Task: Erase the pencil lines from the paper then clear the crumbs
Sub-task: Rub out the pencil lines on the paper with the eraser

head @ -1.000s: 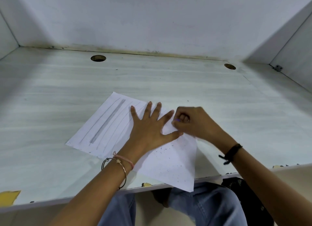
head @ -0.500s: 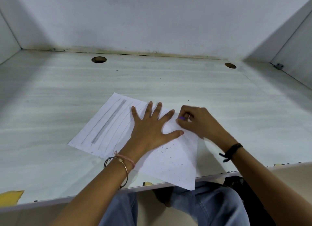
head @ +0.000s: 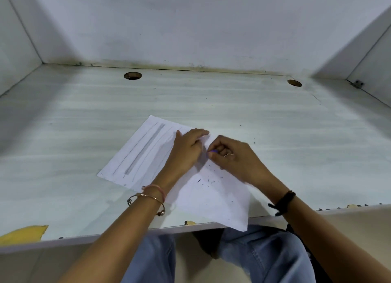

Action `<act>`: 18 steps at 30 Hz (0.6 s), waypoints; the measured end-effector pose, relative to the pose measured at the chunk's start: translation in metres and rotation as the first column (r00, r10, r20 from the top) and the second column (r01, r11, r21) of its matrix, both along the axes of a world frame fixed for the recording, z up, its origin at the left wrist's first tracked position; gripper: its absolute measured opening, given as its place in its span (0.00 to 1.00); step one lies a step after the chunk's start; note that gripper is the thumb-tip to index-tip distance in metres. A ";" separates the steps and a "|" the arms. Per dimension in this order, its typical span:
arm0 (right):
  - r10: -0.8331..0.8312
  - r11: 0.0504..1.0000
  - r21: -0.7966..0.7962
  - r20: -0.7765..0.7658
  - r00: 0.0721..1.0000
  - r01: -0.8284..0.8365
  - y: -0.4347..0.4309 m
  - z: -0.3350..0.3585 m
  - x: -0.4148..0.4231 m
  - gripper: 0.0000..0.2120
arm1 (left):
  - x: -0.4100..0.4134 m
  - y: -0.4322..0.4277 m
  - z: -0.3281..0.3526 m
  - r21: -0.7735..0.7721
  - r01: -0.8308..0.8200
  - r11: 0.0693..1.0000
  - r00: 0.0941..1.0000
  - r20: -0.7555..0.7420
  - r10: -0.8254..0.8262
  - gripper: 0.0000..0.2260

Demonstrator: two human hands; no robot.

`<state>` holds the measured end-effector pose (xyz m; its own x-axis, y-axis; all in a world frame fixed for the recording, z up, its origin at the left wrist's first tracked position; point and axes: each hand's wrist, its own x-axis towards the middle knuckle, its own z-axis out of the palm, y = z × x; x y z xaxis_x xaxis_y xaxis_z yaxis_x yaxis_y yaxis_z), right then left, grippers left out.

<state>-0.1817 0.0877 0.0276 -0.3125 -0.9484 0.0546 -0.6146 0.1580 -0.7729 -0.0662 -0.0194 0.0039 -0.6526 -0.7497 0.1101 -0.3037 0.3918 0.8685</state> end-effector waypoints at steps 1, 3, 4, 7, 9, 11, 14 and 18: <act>0.005 1.000 0.014 -0.001 1.000 -0.005 -0.001 -0.003 0.002 0.01 | 0.004 0.000 0.002 0.084 -0.011 0.996 0.997 -0.072 0.017 0.17; -0.037 0.999 -0.001 0.014 0.999 0.037 -0.003 -0.007 0.002 0.01 | 0.016 0.000 0.006 0.092 0.003 0.996 0.997 -0.079 0.005 0.15; -0.062 0.998 -0.016 0.014 0.998 0.062 -0.004 -0.007 0.001 0.01 | 0.023 0.001 0.006 0.053 0.021 0.998 0.999 -0.048 -0.019 0.15; -0.103 0.994 -0.026 -0.012 0.995 0.102 -0.007 -0.005 -0.001 0.02 | 0.047 0.009 0.006 -0.078 0.067 0.995 0.996 0.069 -0.062 0.12; -0.124 0.992 -0.030 -0.009 0.992 0.123 -0.010 -0.004 -0.001 0.02 | 0.062 0.018 0.004 -0.156 0.105 0.982 0.980 0.184 -0.076 0.13; -0.140 0.990 -0.030 -0.001 0.990 0.140 -0.010 -0.001 0.001 0.01 | 0.073 0.024 0.001 -0.167 0.181 0.969 0.945 0.302 -0.125 0.17; -0.067 0.998 -0.010 0.046 0.997 0.067 -0.002 0.002 0.015 0.01 | 0.082 0.022 -0.003 -0.192 0.318 0.929 0.856 0.479 -0.194 0.22; 0.062 0.998 0.010 0.038 0.997 -0.062 0.013 -0.001 0.034 0.02 | 0.085 0.021 -0.009 -0.258 0.388 0.885 0.781 0.602 -0.167 0.34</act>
